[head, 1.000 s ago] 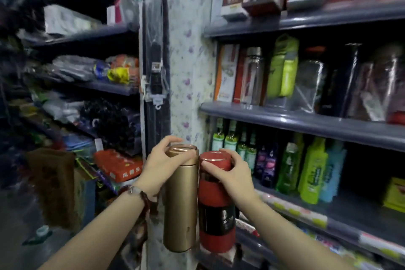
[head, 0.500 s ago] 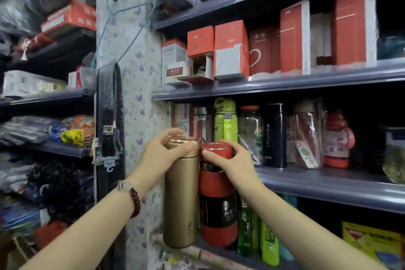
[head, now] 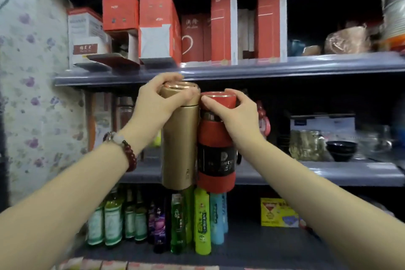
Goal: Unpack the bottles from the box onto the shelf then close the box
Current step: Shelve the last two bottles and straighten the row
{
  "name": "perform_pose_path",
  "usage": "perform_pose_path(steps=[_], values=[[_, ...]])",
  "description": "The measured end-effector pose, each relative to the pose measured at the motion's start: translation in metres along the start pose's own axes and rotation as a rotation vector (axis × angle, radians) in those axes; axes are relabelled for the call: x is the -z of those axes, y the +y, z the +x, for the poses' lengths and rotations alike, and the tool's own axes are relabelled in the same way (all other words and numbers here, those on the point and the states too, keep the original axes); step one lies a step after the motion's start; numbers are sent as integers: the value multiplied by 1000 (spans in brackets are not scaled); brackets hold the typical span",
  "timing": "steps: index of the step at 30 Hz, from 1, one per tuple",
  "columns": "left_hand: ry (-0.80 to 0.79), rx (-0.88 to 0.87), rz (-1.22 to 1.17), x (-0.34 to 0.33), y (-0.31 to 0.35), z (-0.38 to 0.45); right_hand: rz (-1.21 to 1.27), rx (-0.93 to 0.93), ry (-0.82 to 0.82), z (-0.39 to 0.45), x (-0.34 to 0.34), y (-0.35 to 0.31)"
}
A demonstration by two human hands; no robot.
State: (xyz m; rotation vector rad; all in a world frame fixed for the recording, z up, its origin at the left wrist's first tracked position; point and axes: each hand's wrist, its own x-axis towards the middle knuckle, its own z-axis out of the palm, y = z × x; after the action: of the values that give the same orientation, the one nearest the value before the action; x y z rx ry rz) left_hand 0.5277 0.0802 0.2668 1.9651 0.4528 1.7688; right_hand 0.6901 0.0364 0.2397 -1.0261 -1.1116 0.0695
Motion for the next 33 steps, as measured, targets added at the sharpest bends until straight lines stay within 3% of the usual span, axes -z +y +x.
perform_pose_path(steps=[6, 15, 24, 33], values=[[-37, -49, -98, -76, -8, 19, -90, 49, 205, 28, 56, 5], [-62, -138, -136, -161, -14, 20, -92, 144, 307, 61, 118, 39], [-7, -44, -96, -191, -48, 29, -47, 118, 252, 85, 125, 71], [-43, 135, -68, -197, -67, 63, -162, -45, 126, 121, 117, 88]])
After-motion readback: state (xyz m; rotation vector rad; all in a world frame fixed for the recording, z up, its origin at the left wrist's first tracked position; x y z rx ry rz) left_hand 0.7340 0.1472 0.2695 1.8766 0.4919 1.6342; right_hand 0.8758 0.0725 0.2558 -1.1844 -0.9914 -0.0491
